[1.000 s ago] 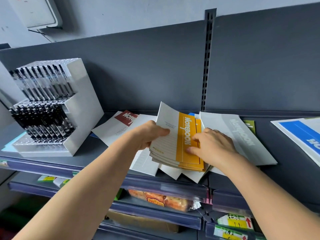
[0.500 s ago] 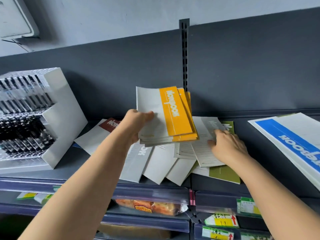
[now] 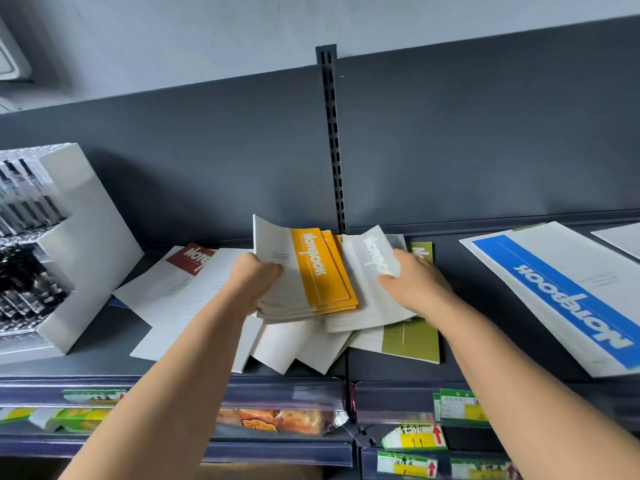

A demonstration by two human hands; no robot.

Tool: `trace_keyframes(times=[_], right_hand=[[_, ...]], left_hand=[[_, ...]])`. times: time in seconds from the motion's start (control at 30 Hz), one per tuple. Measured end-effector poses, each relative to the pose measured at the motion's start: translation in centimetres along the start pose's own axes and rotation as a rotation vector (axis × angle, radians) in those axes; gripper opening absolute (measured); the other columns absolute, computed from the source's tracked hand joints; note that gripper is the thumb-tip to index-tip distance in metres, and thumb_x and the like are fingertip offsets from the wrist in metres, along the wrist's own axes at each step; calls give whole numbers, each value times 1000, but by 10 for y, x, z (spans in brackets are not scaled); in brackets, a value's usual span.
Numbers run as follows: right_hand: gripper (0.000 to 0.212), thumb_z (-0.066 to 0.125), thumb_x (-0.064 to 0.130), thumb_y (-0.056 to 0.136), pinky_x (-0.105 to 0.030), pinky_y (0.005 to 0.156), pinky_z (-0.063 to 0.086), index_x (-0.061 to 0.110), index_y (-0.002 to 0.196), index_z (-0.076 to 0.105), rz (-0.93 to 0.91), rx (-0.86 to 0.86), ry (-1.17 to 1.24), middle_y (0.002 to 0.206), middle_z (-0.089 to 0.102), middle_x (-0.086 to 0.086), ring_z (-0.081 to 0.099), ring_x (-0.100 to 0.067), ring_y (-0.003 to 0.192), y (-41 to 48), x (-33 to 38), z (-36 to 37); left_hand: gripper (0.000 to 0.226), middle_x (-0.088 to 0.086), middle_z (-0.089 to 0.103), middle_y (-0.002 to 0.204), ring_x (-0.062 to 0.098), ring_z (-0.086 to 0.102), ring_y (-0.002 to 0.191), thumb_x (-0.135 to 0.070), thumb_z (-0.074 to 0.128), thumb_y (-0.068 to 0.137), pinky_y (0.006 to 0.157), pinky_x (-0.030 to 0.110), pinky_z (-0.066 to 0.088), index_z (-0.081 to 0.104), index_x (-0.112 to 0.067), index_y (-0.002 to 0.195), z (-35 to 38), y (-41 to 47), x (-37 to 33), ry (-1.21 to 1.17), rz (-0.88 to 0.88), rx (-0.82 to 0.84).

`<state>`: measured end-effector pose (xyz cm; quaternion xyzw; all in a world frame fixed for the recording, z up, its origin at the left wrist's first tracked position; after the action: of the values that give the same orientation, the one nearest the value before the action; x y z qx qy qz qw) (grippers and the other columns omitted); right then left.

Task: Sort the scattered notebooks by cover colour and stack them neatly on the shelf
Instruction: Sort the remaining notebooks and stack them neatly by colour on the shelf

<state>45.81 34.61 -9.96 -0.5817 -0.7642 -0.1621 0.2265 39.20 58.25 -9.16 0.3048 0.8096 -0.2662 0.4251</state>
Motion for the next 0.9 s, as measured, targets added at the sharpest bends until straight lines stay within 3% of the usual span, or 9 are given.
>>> trace_keyframes(times=[0.07, 0.17, 0.23, 0.33, 0.4, 0.53, 0.67, 0.77, 0.9], right_hand=[[24, 50, 34, 93, -32, 77, 45, 17, 110, 49, -41, 59, -74, 109, 58, -2, 52, -28, 106, 0, 4, 13], [67, 53, 48, 91, -40, 99, 42, 14, 144, 31, 10, 62, -191, 146, 39, -10, 36, -31, 133, 2, 1, 22], [82, 55, 52, 88, -44, 104, 40, 12, 150, 18, 96, 35, -172, 151, 32, -12, 32, -34, 137, 6, -5, 23], [70, 64, 38, 85, -43, 94, 48, 10, 141, 34, 174, -83, 106, 140, 45, -12, 44, -34, 125, 12, -9, 17], [62, 67, 23, 83, -35, 86, 49, 9, 137, 38, 170, -142, 243, 139, 41, -12, 49, -32, 121, 13, -5, 14], [75, 63, 16, 88, -33, 89, 46, 9, 149, 20, 54, 11, 235, 150, 23, -12, 44, -31, 127, 5, 14, 26], [65, 55, 33, 94, -41, 105, 39, 9, 147, 25, -34, 89, 151, 150, 31, -10, 36, -30, 134, -4, 25, 39], [71, 55, 42, 92, -46, 104, 39, 8, 146, 25, 58, 27, 12, 150, 33, -13, 30, -33, 137, -3, 19, 33], [71, 60, 24, 89, -42, 92, 48, 7, 147, 23, 201, 26, 185, 143, 36, -16, 37, -34, 130, 8, 3, 25]], left_hand=[[24, 15, 66, 105, 32, 64, 94, -6, 59, 87, 78, 38, 54, 60, -2, 110, -10, 4, -1, -35, -4, -21], [23, 15, 67, 107, 32, 64, 96, -7, 58, 87, 79, 39, 54, 62, -2, 110, -18, 3, -2, 17, 9, -40], [19, 13, 66, 107, 32, 62, 97, -8, 57, 88, 79, 39, 53, 60, -4, 107, -15, 0, 3, 68, 3, -27], [14, 12, 60, 105, 30, 58, 97, -9, 55, 90, 74, 37, 47, 51, -9, 103, -8, -6, 10, 127, -25, -24], [16, 12, 60, 105, 30, 58, 98, -10, 56, 90, 74, 37, 46, 50, -10, 105, -7, -6, 11, 115, -34, -21], [15, 14, 63, 107, 33, 61, 98, -9, 57, 89, 76, 36, 50, 54, -10, 104, -11, -1, 8, 61, -33, -35], [26, 14, 63, 112, 34, 61, 104, -7, 57, 89, 80, 39, 52, 56, -5, 116, -10, 1, 8, 37, -51, -16], [29, 14, 64, 112, 34, 62, 102, -8, 58, 89, 84, 43, 54, 56, -5, 117, -8, 1, 10, 30, -58, -19], [25, 14, 65, 110, 34, 63, 101, -8, 58, 88, 87, 45, 54, 57, -4, 113, -4, 2, 9, 19, -54, -19]])
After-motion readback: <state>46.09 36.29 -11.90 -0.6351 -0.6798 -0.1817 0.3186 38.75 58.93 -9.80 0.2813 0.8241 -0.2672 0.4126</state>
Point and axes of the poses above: each hand's wrist, its own y-axis towards the middle knuckle, its own z-axis out of the palm, x = y × z, the point moved 3 cm from there along y, towards the middle knuckle
